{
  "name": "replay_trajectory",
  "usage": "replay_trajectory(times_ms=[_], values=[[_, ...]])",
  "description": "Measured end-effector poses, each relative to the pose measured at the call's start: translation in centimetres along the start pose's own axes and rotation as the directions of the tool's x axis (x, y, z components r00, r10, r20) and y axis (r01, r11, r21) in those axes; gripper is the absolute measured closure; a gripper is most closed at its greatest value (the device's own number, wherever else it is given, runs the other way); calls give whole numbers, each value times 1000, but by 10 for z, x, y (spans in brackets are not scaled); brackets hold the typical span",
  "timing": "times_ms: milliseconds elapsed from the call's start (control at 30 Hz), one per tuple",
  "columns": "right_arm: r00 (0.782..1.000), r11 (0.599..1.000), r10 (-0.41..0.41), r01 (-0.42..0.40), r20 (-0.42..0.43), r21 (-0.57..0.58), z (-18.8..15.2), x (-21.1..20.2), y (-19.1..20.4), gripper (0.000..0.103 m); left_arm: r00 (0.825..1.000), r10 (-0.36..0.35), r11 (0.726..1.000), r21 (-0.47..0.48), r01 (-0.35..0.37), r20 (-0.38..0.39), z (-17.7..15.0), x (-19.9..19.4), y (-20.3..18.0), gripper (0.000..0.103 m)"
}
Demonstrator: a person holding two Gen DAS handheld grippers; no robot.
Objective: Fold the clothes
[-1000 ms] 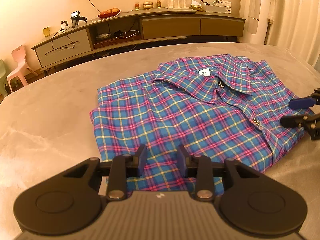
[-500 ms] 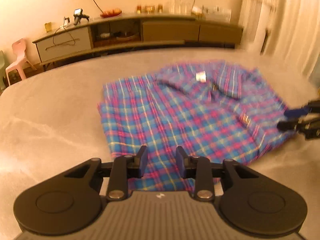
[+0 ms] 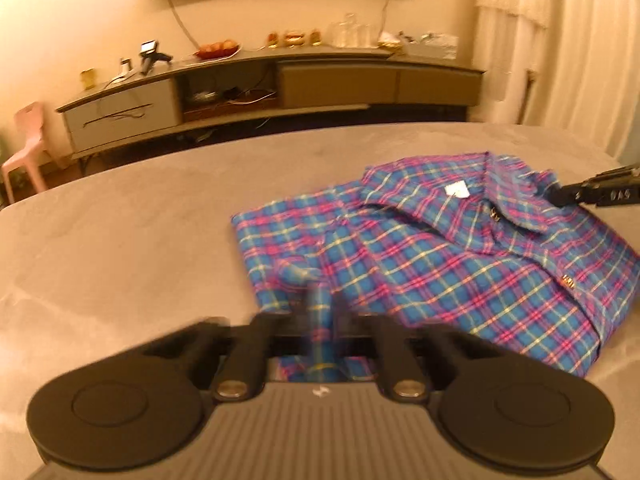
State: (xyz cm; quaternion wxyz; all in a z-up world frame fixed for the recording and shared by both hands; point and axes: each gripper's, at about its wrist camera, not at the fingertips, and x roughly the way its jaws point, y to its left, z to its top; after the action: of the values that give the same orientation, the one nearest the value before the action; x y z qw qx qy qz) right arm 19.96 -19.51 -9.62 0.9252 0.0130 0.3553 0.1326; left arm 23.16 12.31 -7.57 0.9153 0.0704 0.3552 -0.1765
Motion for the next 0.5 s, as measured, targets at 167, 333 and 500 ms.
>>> replay_trajectory(times_ms=[167,333,500], values=[[1000,1000,-11,11,11,5,4,-16,-6,101,997,-47,999,-25,48,61,11,-5,15,98],[999,997,-13,9,50,77,4,-28,-9,103,977,-84,996,8,84,197,31,-26,11,98],[995,985,-103,100,14,138,-7,-22,-18,103,999,-21,1000,-13,21,43,39,40,13,98]])
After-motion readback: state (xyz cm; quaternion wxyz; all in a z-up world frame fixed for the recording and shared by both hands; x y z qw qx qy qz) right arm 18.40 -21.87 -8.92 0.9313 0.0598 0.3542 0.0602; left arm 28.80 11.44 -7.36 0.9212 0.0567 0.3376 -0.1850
